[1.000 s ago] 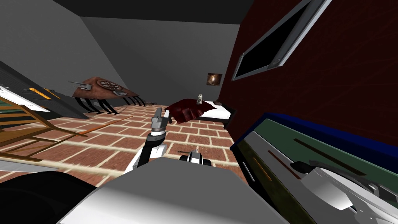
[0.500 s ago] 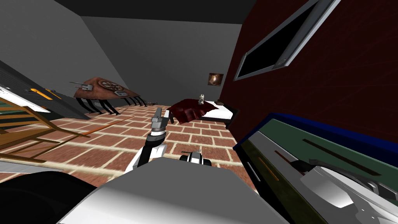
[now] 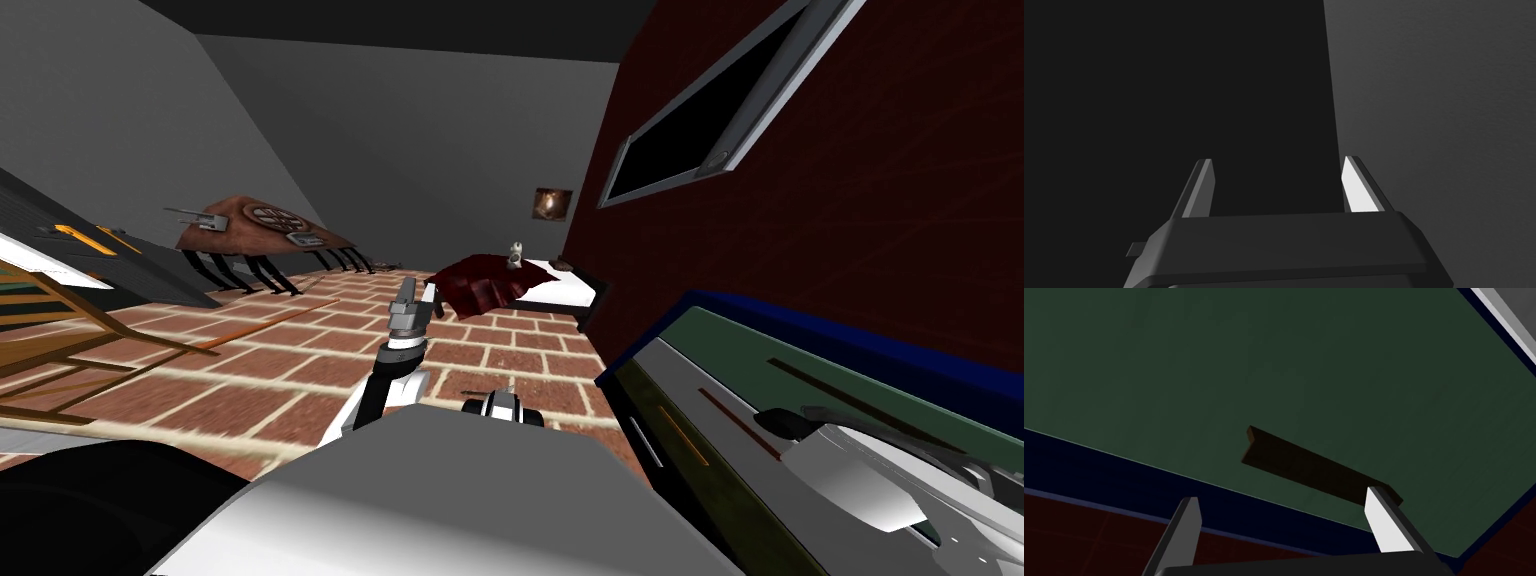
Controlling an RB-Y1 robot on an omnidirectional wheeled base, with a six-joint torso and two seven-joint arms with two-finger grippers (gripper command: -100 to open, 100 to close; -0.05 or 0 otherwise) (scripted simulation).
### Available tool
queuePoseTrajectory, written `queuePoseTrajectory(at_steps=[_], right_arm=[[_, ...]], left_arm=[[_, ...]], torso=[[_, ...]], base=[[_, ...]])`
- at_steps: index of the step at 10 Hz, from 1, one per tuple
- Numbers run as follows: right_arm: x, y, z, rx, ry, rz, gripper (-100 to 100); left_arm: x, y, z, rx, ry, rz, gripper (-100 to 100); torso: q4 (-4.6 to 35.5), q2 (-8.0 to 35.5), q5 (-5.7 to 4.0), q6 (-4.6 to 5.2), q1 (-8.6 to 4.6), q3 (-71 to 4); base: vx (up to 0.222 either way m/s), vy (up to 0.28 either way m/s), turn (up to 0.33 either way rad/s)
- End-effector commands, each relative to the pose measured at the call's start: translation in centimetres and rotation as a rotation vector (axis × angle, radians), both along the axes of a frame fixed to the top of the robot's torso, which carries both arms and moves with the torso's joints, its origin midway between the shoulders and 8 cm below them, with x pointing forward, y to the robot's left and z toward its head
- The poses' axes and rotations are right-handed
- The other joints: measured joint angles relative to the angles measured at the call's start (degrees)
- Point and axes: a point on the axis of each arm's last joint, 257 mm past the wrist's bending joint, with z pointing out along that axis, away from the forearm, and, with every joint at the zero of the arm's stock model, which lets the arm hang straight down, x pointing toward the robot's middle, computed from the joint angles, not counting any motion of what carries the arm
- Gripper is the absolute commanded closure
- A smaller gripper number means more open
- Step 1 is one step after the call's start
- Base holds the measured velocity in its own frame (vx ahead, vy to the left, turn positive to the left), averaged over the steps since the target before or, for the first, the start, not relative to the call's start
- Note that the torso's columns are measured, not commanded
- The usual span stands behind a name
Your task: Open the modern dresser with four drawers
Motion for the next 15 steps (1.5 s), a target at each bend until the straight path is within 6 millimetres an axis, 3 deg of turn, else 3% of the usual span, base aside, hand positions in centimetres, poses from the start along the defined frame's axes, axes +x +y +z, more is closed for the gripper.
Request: queuePoseTrajectory(at_steps=[1, 3, 4, 10, 11, 13, 15], right_arm=[[0.04, -0.17, 0.45, -0.004, 0.001, 0.000, -100], [-0.09, -0.22, 0.33, 0.000, 0.002, -0.002, -100], [-0.09, -0.23, 0.32, 0.000, 0.002, -0.002, 100], [0.28, 0.16, 0.42, 0.004, 0.002, 0.002, 100], [0.25, 0.08, 0.57, 0.000, 0.002, 0.002, -100], [0.21, 0.00, 0.71, -0.003, 0.002, 0.001, -100], [0.15, -0.11, 0.87, -0.007, 0.003, 0.000, -100]], left_arm=[[0.00, 0.00, 0.00, 0.000, 0.000, 0.000, 0], [0.00, -0.01, 0.01, 0.000, 0.000, 0.000, 0], [0.00, -0.01, 0.01, 0.000, 0.000, 0.000, 0], [0.00, -0.02, 0.01, -0.001, 0.000, 0.000, 0], [0.00, -0.01, 0.01, -0.001, 0.000, 0.000, 0], [0.00, 0.00, 0.00, 0.000, 0.000, 0.000, 0], [0.00, 0.00, 0.00, 0.000, 0.000, 0.000, 0]], torso=[[0.0, 0.0, 0.04, -0.02, 0.18, 0.0], [0.0, 0.0, 0.12, -0.04, 0.36, 0.0], [0.0, 0.0, 0.08, -0.02, 0.35, 0.0], [0.0, 0.0, 0.03, -0.02, 0.15, 0.0], [0.0, 0.0, -0.05, -0.02, -0.20, 0.0], [0.0, -0.1, -0.21, -0.02, -0.54, -0.1], [0.0, 0.0, 0.02, -0.01, 0.13, 0.0]], base=[[0.017, -0.081, 0.000], [0.015, -0.076, 0.023], [0.002, -0.009, -0.001], [-0.010, 0.153, -0.007], [0.009, -0.073, -0.009], [0.034, -0.154, 0.006], [0.005, -0.159, -0.009]])
